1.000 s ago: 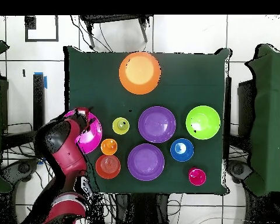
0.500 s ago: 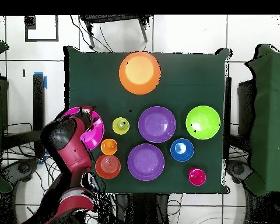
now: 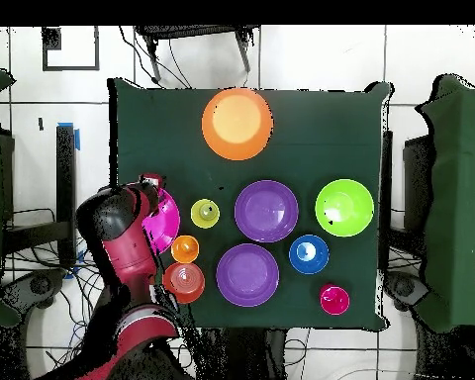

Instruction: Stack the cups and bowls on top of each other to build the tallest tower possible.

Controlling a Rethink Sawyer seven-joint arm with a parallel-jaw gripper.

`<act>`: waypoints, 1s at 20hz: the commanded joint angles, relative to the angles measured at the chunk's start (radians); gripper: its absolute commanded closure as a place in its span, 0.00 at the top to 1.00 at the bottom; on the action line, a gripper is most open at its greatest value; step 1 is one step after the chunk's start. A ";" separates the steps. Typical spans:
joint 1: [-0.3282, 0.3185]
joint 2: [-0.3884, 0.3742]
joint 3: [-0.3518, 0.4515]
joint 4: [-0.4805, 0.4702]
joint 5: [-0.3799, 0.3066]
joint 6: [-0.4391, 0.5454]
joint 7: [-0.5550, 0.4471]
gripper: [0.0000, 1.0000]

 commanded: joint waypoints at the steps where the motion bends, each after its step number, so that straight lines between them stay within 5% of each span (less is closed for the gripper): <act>1: -0.059 -0.003 0.201 0.051 0.145 0.093 -0.043 1.00; 6: -0.143 -0.053 0.360 0.111 0.302 0.010 -0.132 1.00; 12: -0.178 -0.065 0.435 0.135 0.375 -0.098 -0.271 1.00; 13: -0.188 -0.062 0.456 0.133 0.388 -0.135 -0.296 0.00; 20: -0.227 -0.059 0.553 0.122 0.495 -0.268 -0.392 0.00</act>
